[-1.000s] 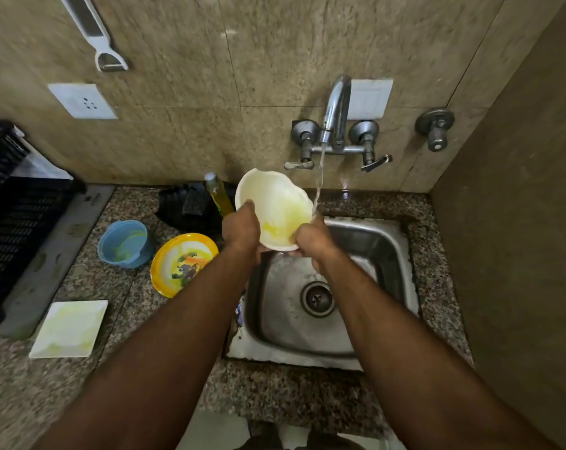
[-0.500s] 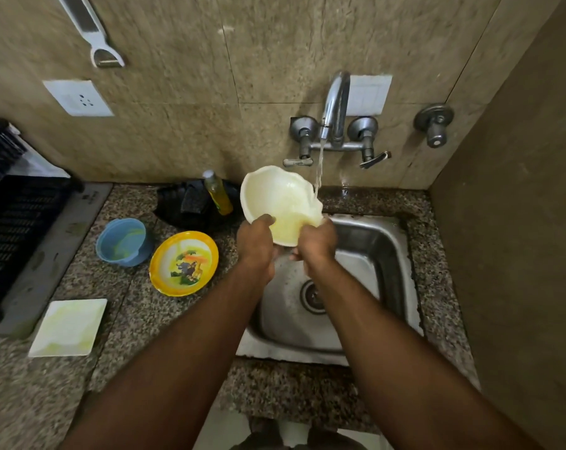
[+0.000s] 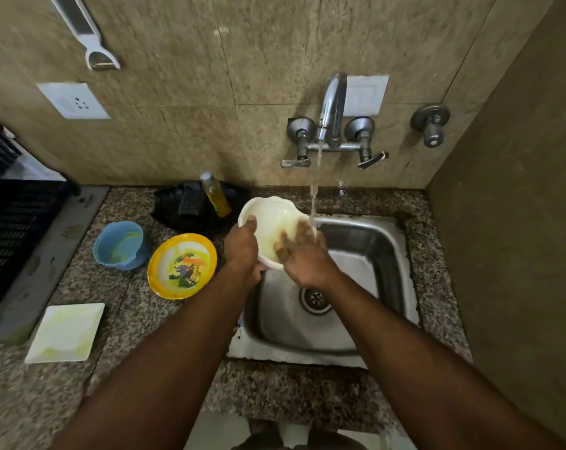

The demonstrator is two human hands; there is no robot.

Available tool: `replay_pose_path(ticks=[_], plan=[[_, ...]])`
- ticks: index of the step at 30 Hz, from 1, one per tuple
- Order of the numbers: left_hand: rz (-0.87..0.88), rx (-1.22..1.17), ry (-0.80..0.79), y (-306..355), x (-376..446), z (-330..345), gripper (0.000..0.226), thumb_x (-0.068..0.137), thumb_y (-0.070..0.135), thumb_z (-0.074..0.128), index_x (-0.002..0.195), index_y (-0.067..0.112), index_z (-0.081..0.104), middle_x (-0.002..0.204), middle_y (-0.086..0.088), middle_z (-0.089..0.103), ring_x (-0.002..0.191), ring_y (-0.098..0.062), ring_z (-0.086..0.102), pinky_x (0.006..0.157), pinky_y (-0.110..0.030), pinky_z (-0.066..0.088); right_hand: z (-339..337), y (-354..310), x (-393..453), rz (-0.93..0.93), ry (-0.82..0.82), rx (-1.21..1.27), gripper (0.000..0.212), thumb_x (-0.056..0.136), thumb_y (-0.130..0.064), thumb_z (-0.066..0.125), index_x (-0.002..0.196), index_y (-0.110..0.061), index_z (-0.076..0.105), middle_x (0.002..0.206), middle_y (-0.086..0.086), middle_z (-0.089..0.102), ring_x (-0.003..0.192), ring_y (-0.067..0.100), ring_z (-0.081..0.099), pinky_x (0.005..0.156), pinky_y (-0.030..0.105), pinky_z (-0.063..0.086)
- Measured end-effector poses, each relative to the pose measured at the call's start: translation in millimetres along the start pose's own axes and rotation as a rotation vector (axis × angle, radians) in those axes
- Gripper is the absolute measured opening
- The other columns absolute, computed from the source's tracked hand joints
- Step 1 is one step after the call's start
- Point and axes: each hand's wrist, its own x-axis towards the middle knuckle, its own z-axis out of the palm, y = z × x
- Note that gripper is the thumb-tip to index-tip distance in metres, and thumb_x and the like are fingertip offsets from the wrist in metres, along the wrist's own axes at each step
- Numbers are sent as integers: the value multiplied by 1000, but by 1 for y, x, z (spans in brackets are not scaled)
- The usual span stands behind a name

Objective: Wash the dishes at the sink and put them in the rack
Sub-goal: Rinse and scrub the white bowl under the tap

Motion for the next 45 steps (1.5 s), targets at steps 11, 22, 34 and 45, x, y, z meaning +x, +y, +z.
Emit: replay_pose_path(ticks=[11,22,34,45], plan=[[141,73,47,27,-69,19,41,89,8,62,128,21,60,109,-7,67,96,-27,66,85,-55,60,7,6,45,-19,-131,-23,77,108,-57,19,162,-14,-17,167,10,-29,155,26,-27,127,49,-9],[115,-72,119,-5,-50,31,62,72,10,48,132,14,62,116,-18,69,101,-42,69,85,-61,60,20,17,-7,78,-83,488,61,105,-62,30,144,-24,59,152,-2,55,129,16,54,103,33,40],[274,147,115,-22,-63,43,75,61,16,46,135,21,57,113,-4,67,104,-26,65,93,-41,58,41,36,50,83,-77,41,81,108,-47,30,161,-11,-20,168,12,-29,156,28,-24,127,45,-10],[90,47,-17,-15,-45,40,57,76,1,44,126,19,67,103,-6,73,97,-36,71,80,-66,60,23,109,21,-175,296,-165,75,95,-32,35,164,-13,17,173,8,-9,159,29,-13,128,55,10]])
